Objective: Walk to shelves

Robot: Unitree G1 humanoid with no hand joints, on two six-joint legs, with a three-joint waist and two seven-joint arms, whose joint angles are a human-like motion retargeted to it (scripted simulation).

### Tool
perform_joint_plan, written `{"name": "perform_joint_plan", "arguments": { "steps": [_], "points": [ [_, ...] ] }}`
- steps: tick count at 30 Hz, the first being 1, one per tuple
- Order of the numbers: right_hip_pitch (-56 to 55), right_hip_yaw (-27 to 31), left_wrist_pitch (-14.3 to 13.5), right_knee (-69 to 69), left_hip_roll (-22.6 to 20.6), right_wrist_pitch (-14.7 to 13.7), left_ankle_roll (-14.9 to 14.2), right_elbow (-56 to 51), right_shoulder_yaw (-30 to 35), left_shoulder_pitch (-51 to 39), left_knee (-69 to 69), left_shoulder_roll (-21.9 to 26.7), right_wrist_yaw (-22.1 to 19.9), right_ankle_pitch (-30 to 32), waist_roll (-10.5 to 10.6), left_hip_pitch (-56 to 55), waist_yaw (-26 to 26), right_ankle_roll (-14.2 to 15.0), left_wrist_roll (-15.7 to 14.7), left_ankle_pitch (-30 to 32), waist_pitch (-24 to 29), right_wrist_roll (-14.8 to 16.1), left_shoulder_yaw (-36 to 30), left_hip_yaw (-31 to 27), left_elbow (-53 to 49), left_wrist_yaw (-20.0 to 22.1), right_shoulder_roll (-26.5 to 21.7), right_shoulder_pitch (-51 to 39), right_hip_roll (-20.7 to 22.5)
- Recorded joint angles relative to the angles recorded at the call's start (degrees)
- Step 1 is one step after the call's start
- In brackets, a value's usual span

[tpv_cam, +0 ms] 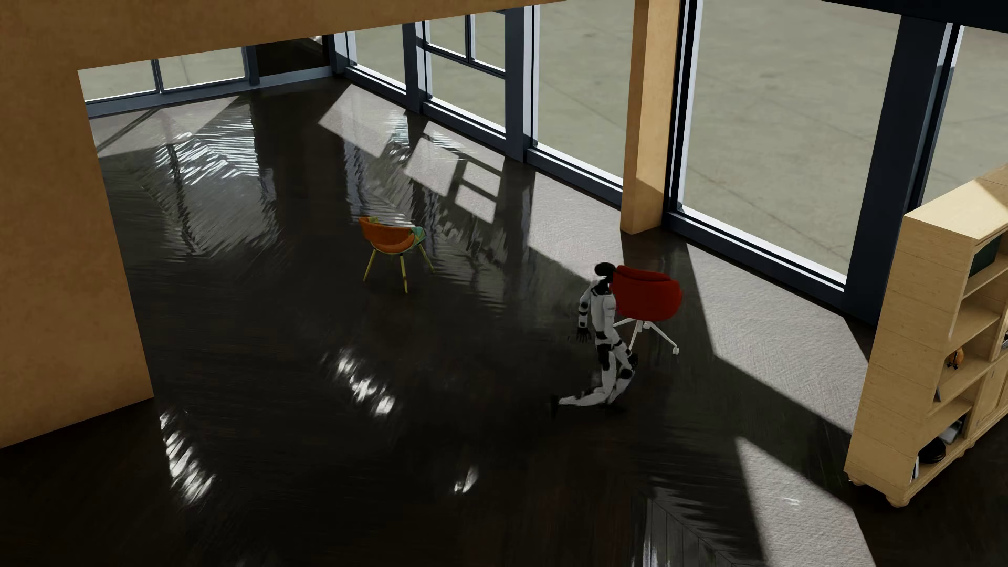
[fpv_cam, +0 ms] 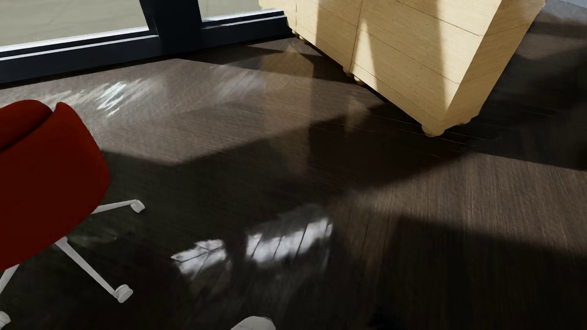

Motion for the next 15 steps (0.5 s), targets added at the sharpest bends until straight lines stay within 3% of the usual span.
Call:
{"name": "perform_joint_plan", "arguments": {
  "steps": [1, 2, 3, 5, 6, 7, 8, 9, 10, 12, 13, 14, 15],
  "points": [
    [-7.4, 0.0, 0.0, 7.6, -0.8, 0.0, 0.0, 3.9, 3.1, -0.8, -3.3, -0.7, 0.0, -5.7, 0.3, 6.2, -2.7, 0.0, 0.0, -0.9, 0.5, 0.0, 0.7, 0.0, -2.5, 0.0, 1.2, 0.7, 1.5],
    [-14.4, 0.0, 0.0, 8.1, 0.0, 0.0, 0.0, 6.2, 0.6, -1.4, -7.3, -1.8, 0.0, -7.6, 2.3, 12.0, -6.3, 0.0, 0.0, -1.0, 0.1, 0.0, 2.0, 0.0, -6.3, 0.0, 2.9, 3.6, 4.7],
    [-19.6, 0.0, 0.0, 2.1, -0.1, 0.0, 0.0, 8.4, 2.5, -1.8, -11.9, -2.2, 0.0, -5.5, 3.2, 18.4, -10.3, 0.0, 0.0, -1.0, 0.3, 0.0, 3.2, 0.0, -10.7, 0.0, 3.1, 6.3, 6.0],
    [-27.6, 0.0, 0.0, -22.3, 1.8, 0.0, 0.0, 12.2, 6.3, -3.8, -18.5, -2.1, 0.0, 3.3, 4.9, 29.0, -17.3, 0.0, 0.0, -1.5, 0.1, 0.0, 4.1, 0.0, -20.2, 0.0, 2.8, 11.3, 7.6],
    [-30.6, 0.0, 0.0, -34.6, 2.2, 0.0, 0.0, 13.8, 6.9, -6.1, -19.9, -1.6, 0.0, 0.4, 4.6, 32.3, -19.8, 0.0, 0.0, -2.5, -0.3, 0.0, 4.4, 0.0, -24.5, 0.0, 2.7, 13.2, 6.6],
    [-32.3, 0.0, 0.0, -44.2, 2.3, 0.0, 0.0, 15.9, 13.7, -8.9, -20.9, -0.7, 0.0, -14.2, 4.1, 35.4, -21.8, 0.0, 0.0, -4.4, -0.6, 0.0, 4.2, 0.0, -27.4, 0.0, 1.7, 13.8, 5.8],
    [-34.2, 0.0, 0.0, -46.2, 3.0, 0.0, 0.0, 16.5, 15.7, -10.9, -20.5, -0.2, 0.0, -29.6, 3.8, 38.4, -24.2, 0.0, 0.0, -6.6, -1.0, 0.0, 5.3, 0.0, -30.3, 0.0, 1.2, 15.7, 4.4],
    [-36.3, 0.0, 0.0, -45.5, 3.4, 0.0, 0.0, 17.0, 17.2, -12.5, -20.1, -0.1, 0.0, -33.9, 3.5, 40.9, -26.6, 0.0, 0.0, -7.9, -0.8, 0.0, 6.7, 0.0, -31.8, 0.0, 0.8, 17.2, 2.4],
    [-37.9, 0.0, 0.0, -45.6, 4.7, 0.0, 0.0, 18.5, 18.6, -12.8, -19.5, -0.5, 0.0, -28.3, 4.2, 44.5, -28.0, 0.0, 0.0, -6.3, -0.1, 0.0, 8.6, 0.0, -32.7, 0.0, 0.6, 18.4, 2.5],
    [-41.3, 0.0, 0.0, -40.2, 8.2, 0.0, 0.0, 20.6, 17.6, -11.0, -10.9, -1.7, 0.0, -1.5, 6.3, 43.7, -28.7, 0.0, 0.0, 7.5, -2.6, 0.0, 10.8, 0.0, -31.2, 0.0, 1.2, 20.2, 5.7],
    [-40.5, 0.0, 0.0, -35.6, 10.4, 0.0, 0.0, 21.5, 18.4, -9.7, -1.8, -2.6, 0.0, 3.5, 8.3, 41.5, -26.7, 0.0, 0.0, 17.7, -2.8, 0.0, 10.2, 0.0, -28.5, 0.0, 1.3, 20.4, 9.2],
    [-37.2, 0.0, 0.0, -32.3, 10.8, 0.0, 0.0, 21.3, 19.0, -8.8, 8.6, -3.5, 0.0, 2.3, 9.6, 38.3, -24.1, 0.0, 0.0, 23.3, -1.7, 0.0, 8.3, 0.0, -24.6, 0.0, 0.9, 19.6, 12.0],
    [-32.2, 0.0, 0.0, -32.6, 10.8, 0.0, 0.0, 20.4, 20.8, -8.8, 19.9, -3.9, 0.0, -0.4, 9.7, 32.2, -22.1, 0.0, 0.0, 18.4, -0.6, 0.0, 5.9, 0.0, -20.6, 0.0, 0.6, 17.2, 13.8]
  ]
}}
